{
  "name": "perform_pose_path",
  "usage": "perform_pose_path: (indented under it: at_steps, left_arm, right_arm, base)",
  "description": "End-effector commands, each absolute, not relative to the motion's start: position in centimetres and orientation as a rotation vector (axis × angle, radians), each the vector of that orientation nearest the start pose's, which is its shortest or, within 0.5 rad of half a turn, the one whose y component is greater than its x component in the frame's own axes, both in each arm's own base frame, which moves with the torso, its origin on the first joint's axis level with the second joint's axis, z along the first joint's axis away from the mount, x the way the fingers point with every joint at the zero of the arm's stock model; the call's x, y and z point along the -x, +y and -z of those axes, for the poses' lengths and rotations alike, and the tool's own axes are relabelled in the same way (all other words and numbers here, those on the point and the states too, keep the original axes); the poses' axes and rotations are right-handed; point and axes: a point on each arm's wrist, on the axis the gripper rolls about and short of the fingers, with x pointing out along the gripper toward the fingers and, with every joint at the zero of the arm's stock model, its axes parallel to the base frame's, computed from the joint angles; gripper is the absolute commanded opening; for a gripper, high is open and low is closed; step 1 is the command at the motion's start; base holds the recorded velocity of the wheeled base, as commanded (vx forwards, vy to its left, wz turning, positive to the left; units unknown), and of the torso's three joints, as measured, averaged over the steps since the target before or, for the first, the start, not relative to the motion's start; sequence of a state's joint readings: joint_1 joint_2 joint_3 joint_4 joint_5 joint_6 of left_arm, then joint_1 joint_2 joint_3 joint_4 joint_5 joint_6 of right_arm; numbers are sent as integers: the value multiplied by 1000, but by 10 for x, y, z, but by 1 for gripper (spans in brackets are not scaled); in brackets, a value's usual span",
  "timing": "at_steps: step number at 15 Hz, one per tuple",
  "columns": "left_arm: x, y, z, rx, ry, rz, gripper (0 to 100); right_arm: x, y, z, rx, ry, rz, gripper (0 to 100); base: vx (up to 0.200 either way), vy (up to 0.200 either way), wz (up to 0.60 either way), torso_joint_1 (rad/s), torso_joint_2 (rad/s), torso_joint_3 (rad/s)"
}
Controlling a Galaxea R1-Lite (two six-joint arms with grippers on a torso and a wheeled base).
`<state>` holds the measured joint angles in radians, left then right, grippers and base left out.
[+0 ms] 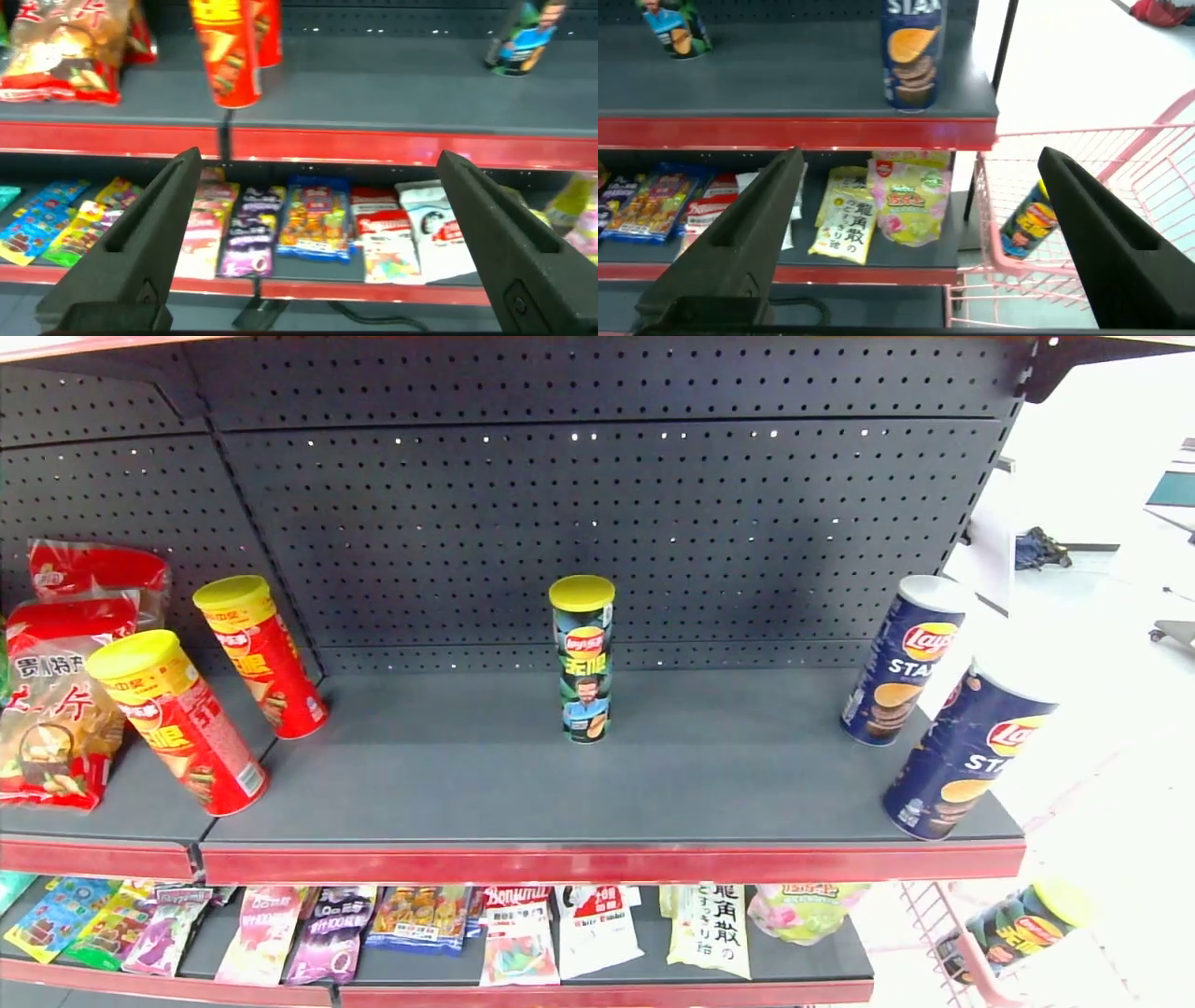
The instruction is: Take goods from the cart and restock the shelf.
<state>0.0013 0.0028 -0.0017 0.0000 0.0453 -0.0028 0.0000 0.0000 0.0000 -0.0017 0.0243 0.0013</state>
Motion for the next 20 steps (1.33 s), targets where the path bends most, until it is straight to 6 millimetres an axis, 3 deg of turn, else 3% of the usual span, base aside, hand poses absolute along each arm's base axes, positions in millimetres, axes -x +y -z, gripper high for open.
perform_pose_path:
  at_steps: [1, 9, 14, 20]
  left_arm:
    - [23, 1, -76, 3, 1, -48, 100]
    - [23, 1, -76, 3, 1, -48, 100]
    - [23, 1, -76, 3, 1, -48, 100]
    - [23, 1, -76, 5, 1, -48, 100]
  right_arm:
    - [23, 1, -76, -2, 0, -25, 100]
    - [23, 1, -76, 0, 2, -25, 100]
    - [23, 1, -76, 3, 0, -25, 100]
    - [23, 1, -76, 2, 0, -25, 100]
  base:
    - [0, -200, 0, 2, 7, 2]
    - [0, -200, 0, 5, 1, 4]
    - [0, 0, 0, 0, 0, 0]
    - [0, 0, -600, 5, 2, 2]
